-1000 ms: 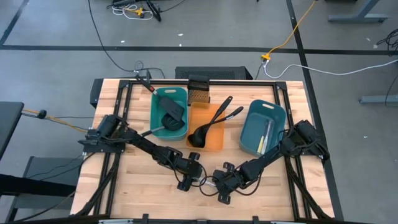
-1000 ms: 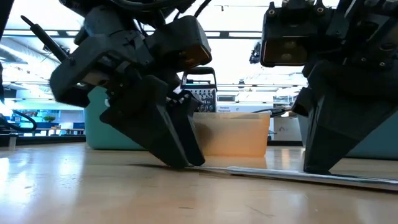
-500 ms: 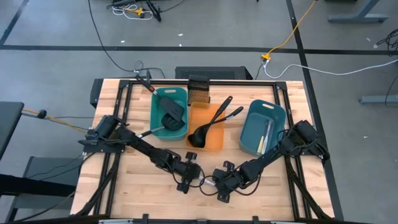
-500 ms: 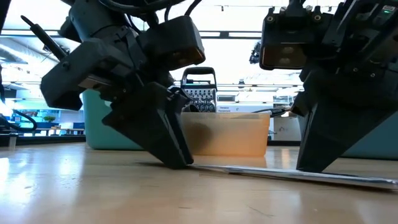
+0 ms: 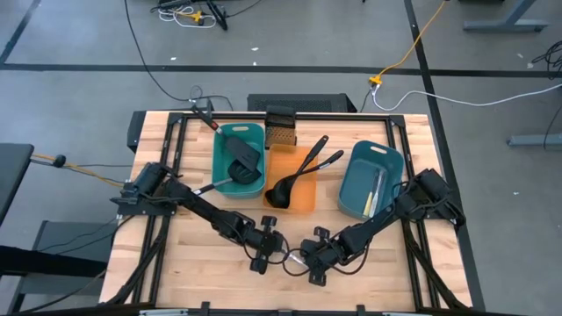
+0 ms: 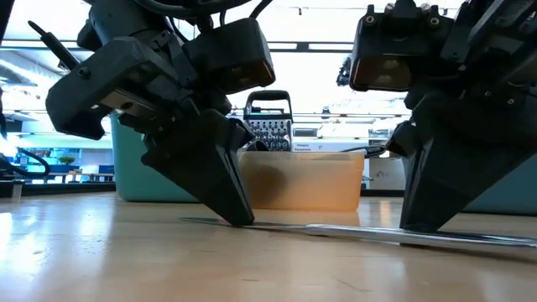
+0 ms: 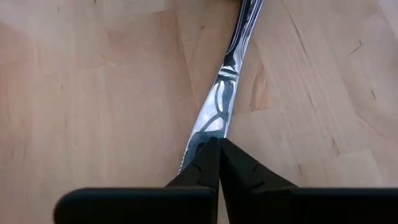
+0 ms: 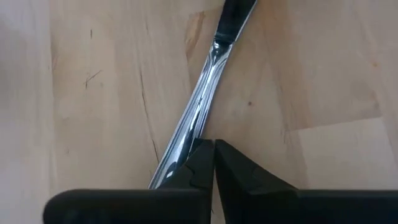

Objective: Pick & Place Kitchen Items
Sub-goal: Put the silver table knife into the blue bin

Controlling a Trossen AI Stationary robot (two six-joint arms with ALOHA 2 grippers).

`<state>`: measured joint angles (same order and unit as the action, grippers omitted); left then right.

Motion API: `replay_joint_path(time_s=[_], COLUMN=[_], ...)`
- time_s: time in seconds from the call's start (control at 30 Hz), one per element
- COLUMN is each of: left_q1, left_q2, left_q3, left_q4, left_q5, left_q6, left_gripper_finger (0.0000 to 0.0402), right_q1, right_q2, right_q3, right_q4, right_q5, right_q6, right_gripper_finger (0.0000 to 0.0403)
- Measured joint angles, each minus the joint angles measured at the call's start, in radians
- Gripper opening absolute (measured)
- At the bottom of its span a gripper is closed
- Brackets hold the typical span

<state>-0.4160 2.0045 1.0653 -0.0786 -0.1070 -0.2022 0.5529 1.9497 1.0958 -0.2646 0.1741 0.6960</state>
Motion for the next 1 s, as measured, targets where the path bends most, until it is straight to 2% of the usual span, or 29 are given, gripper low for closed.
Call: replay_joint_path(time_s=[0.4,0.57,0.7,0.8,1.0], left_q1=[0.026,0.035,0.059,0.081,0.099], left_q2=[0.000,0.003,0.010,0.011,0.014], left_q3=[0.000,-0.003,-0.006,-0.008,-0.009], left_q4=[0.004,0.043,0.099,0.112,0.137], left_q5=[0.044,0.043,0.048,0.039,0.022], left_q6=[-0.031,-0.050,-0.084,-0.105,-0.105], left_gripper_finger=[0.0006,0.0006,0.0008,0.0005,0.0010], right_q1=[0.027,0.064,0.075,0.083,0.100], right_q2=[-0.115,-0.141,-0.141,-0.141,-0.141], right_q3=[-0.003,0.001,0.001,0.001,0.001], right_q4=[-0.048,-0.031,-0.109,-0.188,-0.194], right_q5=[-0.023,-0.040,-0.105,-0.113,-0.121], right_q6=[0.015,0.078,0.177,0.245,0.316], right_gripper_finger=[0.0064,0.0111,0.0160,0.0191,0.0218])
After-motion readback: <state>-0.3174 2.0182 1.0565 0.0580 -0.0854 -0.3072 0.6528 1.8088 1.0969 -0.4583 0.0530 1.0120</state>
